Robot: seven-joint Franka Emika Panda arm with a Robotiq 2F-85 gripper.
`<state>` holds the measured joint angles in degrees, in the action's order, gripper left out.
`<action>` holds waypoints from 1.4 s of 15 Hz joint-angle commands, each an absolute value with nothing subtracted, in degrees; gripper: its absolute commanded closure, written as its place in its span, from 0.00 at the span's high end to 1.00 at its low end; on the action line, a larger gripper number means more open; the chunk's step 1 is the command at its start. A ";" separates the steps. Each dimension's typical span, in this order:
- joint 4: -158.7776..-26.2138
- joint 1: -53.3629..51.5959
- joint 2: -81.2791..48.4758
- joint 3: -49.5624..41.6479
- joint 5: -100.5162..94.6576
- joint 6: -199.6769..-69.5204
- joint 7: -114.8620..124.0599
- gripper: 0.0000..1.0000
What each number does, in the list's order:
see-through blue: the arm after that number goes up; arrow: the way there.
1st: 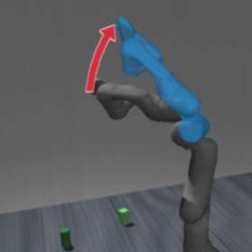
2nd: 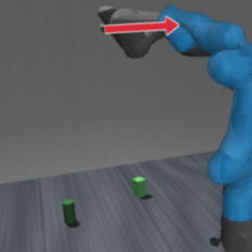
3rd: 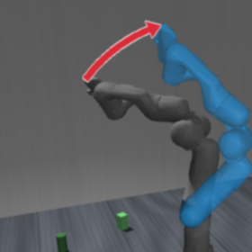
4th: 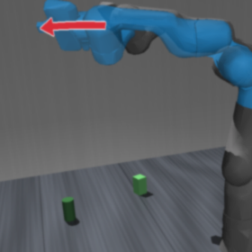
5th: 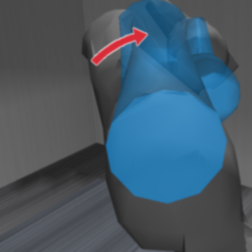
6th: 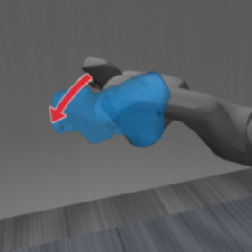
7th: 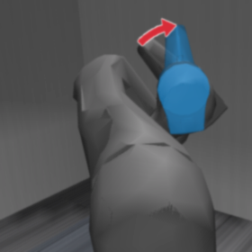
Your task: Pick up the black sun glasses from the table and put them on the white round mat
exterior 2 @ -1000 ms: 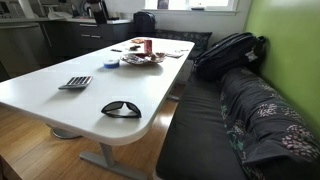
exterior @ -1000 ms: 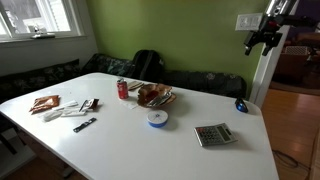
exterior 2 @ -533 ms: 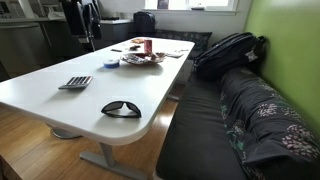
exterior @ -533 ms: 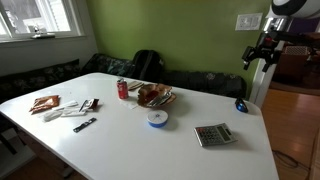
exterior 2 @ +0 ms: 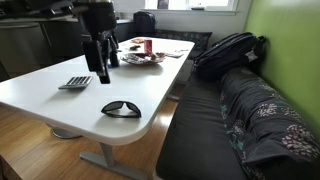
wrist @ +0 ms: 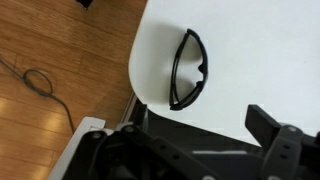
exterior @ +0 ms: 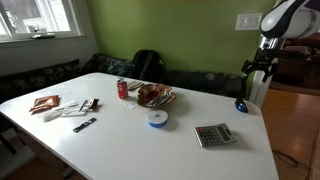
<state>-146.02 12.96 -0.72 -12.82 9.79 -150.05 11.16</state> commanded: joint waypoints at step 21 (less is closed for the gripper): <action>-132.25 14.08 -24.94 -2.66 23.95 -155.65 8.28 0.04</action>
